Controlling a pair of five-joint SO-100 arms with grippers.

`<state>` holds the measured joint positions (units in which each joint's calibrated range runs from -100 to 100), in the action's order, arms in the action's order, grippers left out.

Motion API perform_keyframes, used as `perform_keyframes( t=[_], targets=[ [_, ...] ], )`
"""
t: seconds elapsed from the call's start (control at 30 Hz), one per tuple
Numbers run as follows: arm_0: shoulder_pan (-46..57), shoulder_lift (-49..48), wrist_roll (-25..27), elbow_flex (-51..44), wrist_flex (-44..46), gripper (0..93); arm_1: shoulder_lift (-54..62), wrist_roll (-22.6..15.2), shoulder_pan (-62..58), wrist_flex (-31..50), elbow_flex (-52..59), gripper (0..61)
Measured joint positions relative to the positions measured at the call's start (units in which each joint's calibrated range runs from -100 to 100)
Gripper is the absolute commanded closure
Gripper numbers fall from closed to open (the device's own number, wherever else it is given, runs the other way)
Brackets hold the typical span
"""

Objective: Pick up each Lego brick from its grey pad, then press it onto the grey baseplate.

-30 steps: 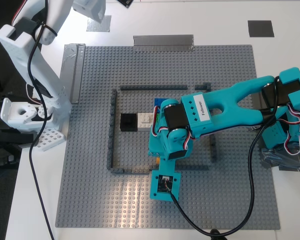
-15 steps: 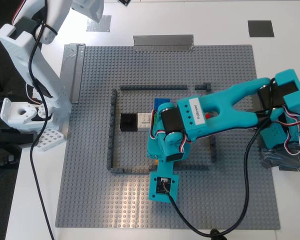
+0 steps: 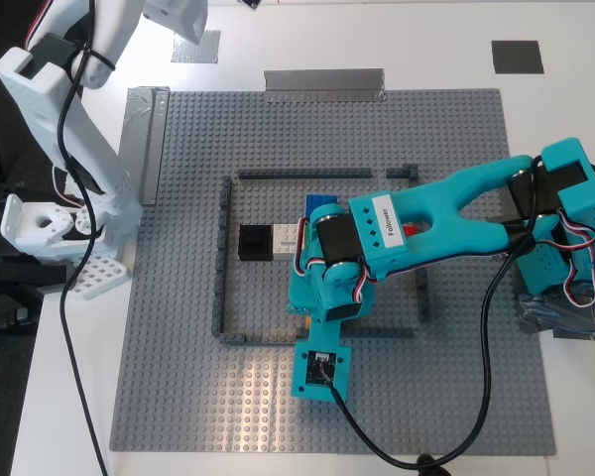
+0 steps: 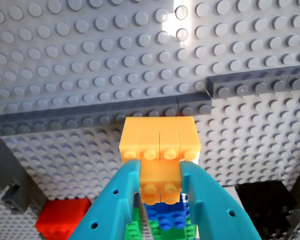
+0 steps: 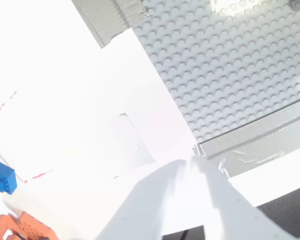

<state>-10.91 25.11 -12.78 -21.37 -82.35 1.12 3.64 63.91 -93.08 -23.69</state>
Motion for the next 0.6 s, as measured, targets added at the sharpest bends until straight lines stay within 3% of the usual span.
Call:
perform_keyframes(
  t=[0.6],
  targets=[
    [4.4,0.3,2.1,-1.1,0.0,92.7,0.0,0.0,0.0,-1.0,0.0,61.2]
  ],
)
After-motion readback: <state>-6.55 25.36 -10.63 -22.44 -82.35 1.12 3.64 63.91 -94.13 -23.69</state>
